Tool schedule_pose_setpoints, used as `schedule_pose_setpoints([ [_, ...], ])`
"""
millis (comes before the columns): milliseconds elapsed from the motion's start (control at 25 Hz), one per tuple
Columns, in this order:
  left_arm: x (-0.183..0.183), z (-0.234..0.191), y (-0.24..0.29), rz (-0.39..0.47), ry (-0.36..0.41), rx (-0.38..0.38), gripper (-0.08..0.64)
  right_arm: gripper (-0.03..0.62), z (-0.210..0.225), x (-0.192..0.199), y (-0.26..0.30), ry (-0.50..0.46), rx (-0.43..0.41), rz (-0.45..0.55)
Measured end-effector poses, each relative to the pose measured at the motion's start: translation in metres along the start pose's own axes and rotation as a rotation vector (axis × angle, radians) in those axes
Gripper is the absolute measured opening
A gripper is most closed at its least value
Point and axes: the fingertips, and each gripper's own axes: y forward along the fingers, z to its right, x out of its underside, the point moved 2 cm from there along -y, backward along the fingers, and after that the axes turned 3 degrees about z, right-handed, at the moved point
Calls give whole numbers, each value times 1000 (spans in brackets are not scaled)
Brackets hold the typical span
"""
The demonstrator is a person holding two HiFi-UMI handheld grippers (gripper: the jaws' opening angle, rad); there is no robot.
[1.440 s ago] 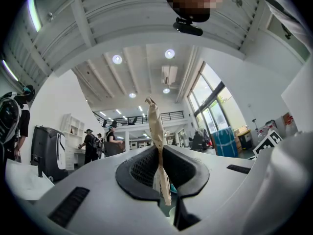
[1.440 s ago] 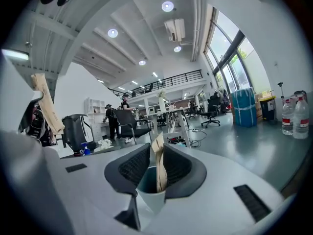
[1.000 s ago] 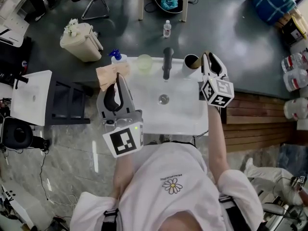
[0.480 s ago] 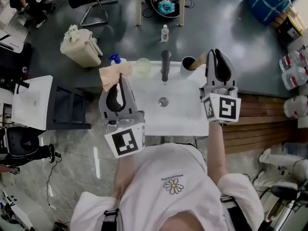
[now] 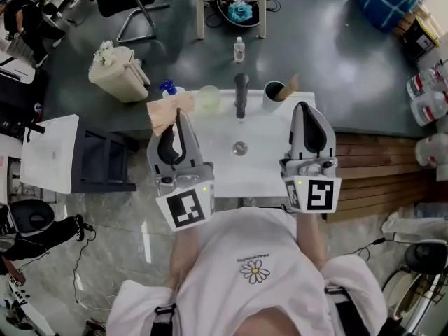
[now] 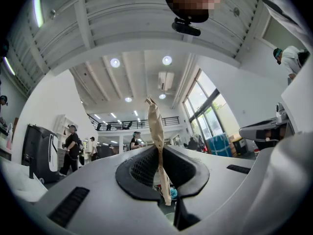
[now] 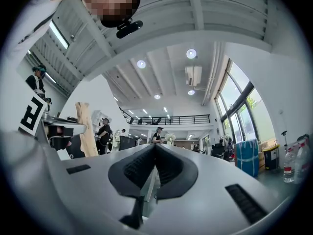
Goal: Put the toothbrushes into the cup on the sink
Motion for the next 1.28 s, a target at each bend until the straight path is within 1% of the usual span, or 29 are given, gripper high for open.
schedule_pose_setpoints([
  [200, 3, 1, -5, -2, 2, 3, 38, 12, -9, 5, -14, 10, -14, -23],
  [520, 2, -1, -4, 6, -9, 7, 38, 12, -10, 1, -13, 11, -8, -21],
  [760, 8, 0, -5, 1, -13, 3, 38, 12, -9, 3, -12, 17, -10, -15],
  [880, 8, -2, -1, 9, -4, 4, 38, 12, -9, 5, -11, 30, -11, -21],
  [1000, 8, -4, 17, 29, 20, 27, 38, 12, -7, 5, -9, 37, -2, -24],
  [1080, 17, -8, 34, 18, 6, 38, 38, 12, -6, 6, -8, 39, 4, -30],
  [1160, 34, -11, 50, -17, -25, 42, 38, 12, -4, 8, -9, 43, 11, -39],
  [1280, 77, -11, 71, -108, -76, 61, 38, 12, 1, 10, -13, 38, 24, -50],
])
